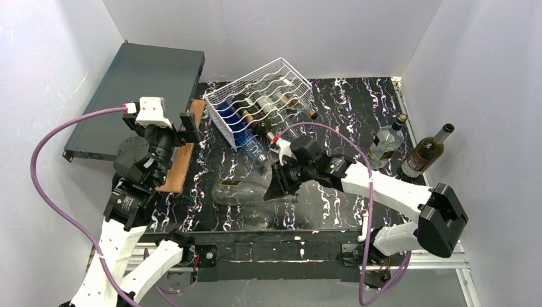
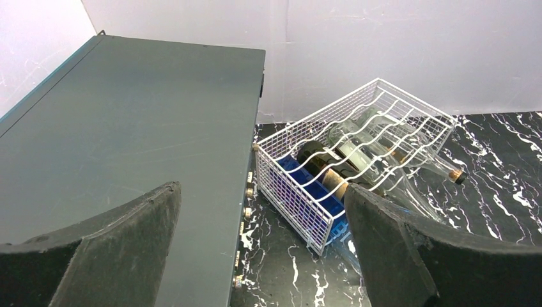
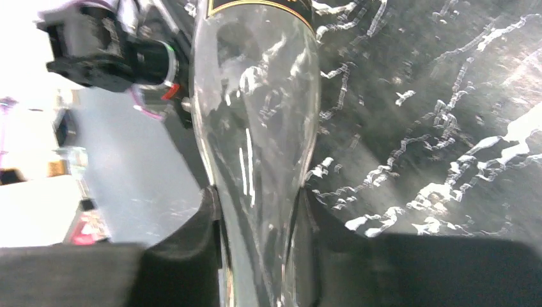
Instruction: Put the wine bottle on the wine rack
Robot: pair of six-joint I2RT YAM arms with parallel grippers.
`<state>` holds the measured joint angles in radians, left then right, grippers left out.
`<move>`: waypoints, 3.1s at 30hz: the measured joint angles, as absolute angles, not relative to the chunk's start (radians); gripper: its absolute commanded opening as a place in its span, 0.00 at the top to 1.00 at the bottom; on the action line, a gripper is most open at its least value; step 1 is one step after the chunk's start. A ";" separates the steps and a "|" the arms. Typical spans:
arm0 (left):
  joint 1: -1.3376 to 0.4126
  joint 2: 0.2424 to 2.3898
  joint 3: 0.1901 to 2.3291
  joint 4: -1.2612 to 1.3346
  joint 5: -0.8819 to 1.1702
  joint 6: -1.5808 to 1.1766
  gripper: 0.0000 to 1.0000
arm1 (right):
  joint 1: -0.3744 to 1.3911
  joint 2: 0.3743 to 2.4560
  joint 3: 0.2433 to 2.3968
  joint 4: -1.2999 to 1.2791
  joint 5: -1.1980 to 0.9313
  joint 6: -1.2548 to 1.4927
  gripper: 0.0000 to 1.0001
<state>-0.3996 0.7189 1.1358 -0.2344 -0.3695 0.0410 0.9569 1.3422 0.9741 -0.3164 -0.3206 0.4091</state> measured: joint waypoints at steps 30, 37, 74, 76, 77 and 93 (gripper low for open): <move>-0.400 0.721 1.134 -0.232 -0.379 0.041 0.01 | 0.813 1.416 0.819 0.083 -0.412 0.941 0.99; -0.400 0.723 1.134 -0.232 -0.379 0.041 0.01 | 0.741 1.416 0.795 0.199 -0.447 1.098 0.99; -0.400 0.746 1.134 -0.232 -0.378 0.041 0.01 | 1.040 1.631 0.860 0.091 -0.006 0.100 0.70; -0.400 0.748 1.134 -0.232 -0.377 0.041 0.01 | 1.044 1.631 0.848 0.119 0.009 0.101 0.59; -0.400 0.749 1.134 -0.232 -0.377 0.041 0.01 | 1.045 1.631 0.841 0.133 0.012 0.101 0.55; -0.400 0.760 1.134 -0.233 -0.377 0.041 0.01 | 1.084 1.697 0.829 0.169 0.132 0.048 0.22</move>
<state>-0.3996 0.7597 1.1339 -0.2325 -0.3771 0.0410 1.0836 1.6970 0.8291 0.1692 0.1322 0.0479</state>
